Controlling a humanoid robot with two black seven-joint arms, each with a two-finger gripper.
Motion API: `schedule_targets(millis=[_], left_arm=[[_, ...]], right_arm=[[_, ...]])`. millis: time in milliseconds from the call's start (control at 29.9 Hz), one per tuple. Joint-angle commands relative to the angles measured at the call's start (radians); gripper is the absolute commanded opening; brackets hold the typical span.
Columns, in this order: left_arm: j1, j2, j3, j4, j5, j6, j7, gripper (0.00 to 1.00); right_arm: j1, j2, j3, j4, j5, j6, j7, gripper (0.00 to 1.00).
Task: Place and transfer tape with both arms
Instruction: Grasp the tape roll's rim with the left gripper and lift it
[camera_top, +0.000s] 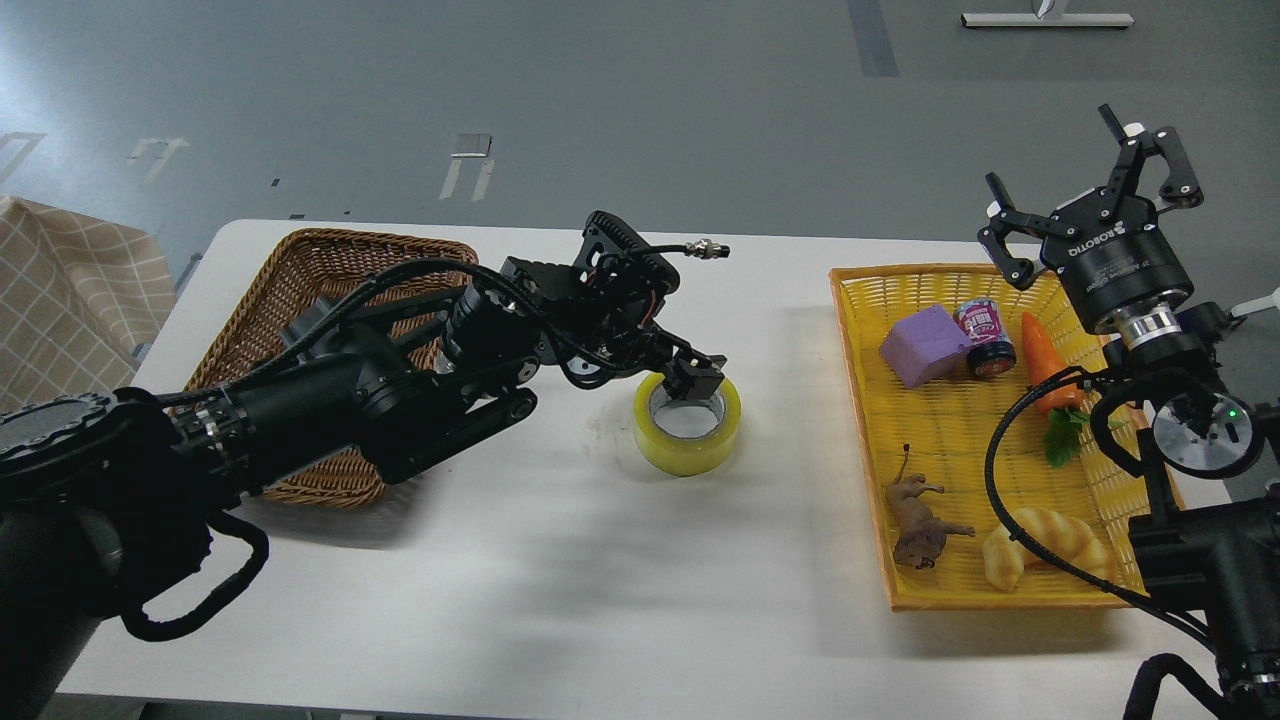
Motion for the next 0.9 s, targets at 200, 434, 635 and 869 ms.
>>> schedule_targets(millis=[200,434,635,869], left_arm=[[0.022,-0.008,0.042,0.040,-0.039,0.000,0.040,0.98],[0.032,-0.008,0.042,0.086,-0.039,0.000,0.042,0.98],[0.062,-0.008,0.042,0.091,-0.039,0.000,0.045,0.98],[0.075,-0.007,0.040,0.092,-0.053,0.000,0.029,0.83]], right_arm=[[-0.006,0.000,0.000,0.000,0.000,0.000,0.000,1.00],[-0.014,0.000,0.000,0.000,0.000,0.000,0.000,1.00],[-0.016,0.002,0.000,0.002,0.000,0.000,0.000,1.00],[-0.016,0.002,0.000,0.003,0.000,0.000,0.001,1.00]])
